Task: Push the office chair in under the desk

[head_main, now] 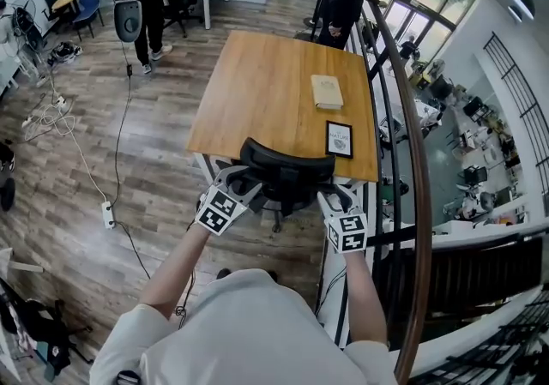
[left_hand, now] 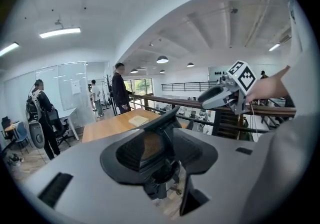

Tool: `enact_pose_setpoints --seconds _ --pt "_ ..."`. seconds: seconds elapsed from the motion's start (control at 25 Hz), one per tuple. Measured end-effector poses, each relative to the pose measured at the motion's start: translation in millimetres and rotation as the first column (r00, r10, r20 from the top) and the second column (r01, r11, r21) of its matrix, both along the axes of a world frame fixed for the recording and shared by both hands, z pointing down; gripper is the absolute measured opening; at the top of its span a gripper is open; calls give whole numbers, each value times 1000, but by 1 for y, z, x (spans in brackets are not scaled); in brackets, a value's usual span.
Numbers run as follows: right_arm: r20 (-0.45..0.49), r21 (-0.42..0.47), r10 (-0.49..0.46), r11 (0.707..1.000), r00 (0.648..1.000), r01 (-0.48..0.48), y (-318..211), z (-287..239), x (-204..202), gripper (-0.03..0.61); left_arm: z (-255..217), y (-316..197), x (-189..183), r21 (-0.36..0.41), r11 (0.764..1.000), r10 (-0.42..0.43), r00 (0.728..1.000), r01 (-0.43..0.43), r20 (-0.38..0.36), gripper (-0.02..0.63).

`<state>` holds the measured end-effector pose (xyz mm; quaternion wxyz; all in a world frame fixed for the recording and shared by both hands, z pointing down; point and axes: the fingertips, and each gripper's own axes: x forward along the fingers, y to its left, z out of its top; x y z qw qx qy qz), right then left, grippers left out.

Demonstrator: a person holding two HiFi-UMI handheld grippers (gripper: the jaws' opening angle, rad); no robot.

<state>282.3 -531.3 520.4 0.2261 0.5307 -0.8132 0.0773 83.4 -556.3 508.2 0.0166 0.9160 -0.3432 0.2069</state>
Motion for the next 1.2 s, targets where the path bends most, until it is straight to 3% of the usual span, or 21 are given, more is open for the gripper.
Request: enact_pose_setpoints --seconds 0.4,0.56,0.72,1.2 --pt "35 107 -16 994 999 12 25 -47 -9 64 -33 20 -33 -6 994 -112 981 113 -161 76" --pt "73 139 -3 990 997 -7 31 -60 -10 46 -33 25 -44 -13 990 -137 974 137 -178 60" --pt "113 157 -3 987 994 -15 38 -68 -13 30 -41 30 -45 -29 990 -139 960 136 -241 22" --pt "140 200 3 979 990 -31 41 -88 -17 2 -58 34 -44 10 995 -90 963 96 -253 -6"
